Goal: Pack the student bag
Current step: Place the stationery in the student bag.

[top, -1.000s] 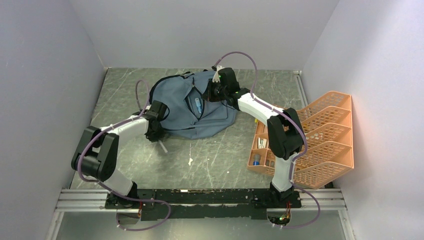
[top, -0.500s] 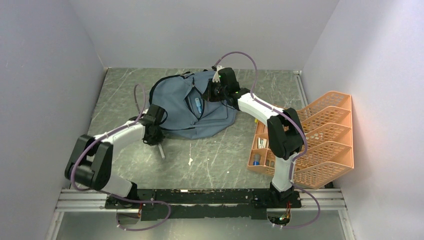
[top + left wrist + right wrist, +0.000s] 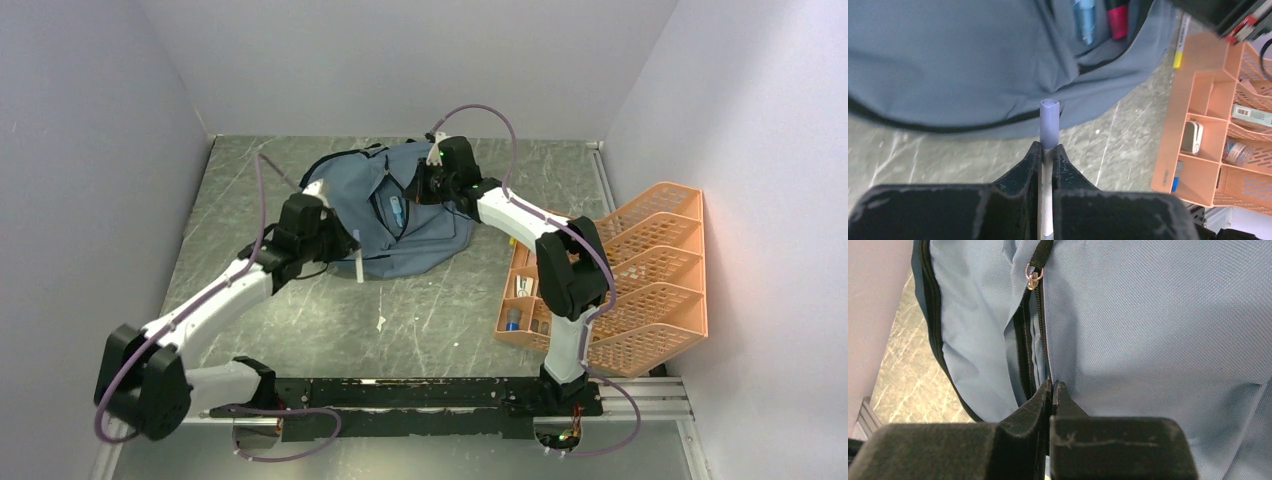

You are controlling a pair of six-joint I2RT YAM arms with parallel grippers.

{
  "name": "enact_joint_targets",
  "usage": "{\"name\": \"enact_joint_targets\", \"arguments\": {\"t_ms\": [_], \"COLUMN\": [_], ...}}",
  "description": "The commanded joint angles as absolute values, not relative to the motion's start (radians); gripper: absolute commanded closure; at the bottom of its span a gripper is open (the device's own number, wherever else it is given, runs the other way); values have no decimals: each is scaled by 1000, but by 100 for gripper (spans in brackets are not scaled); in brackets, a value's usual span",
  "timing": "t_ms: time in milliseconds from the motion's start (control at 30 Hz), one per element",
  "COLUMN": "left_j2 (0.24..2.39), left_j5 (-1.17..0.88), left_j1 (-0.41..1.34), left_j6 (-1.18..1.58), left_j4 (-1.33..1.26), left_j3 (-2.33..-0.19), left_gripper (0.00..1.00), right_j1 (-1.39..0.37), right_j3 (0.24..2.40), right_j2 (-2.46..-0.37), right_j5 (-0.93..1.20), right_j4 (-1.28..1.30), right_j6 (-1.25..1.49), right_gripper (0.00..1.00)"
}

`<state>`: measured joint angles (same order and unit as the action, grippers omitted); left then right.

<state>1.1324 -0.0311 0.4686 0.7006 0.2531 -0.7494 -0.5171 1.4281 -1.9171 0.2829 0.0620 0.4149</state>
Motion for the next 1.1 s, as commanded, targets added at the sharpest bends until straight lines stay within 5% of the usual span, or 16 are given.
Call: {"name": "enact_joint_targets", "arguments": {"t_ms": [0, 367, 1067], "left_j2": [1275, 1588, 1867], "left_j5": [-137, -180, -167], "left_j1": [472, 472, 472], "left_j6": [632, 608, 585], "left_j4": [119, 98, -23], "left_j3": [-898, -1148, -1381], "left_gripper": [95, 95, 95], "right_j1": [-517, -518, -523], "right_j3": [1399, 1405, 1402], "right_j2": [-1858, -1829, -1817], "right_j5": [337, 350, 471], "right_j4": [67, 84, 54], "right_j6": [438, 435, 439], "right_gripper": [100, 100, 100]}}
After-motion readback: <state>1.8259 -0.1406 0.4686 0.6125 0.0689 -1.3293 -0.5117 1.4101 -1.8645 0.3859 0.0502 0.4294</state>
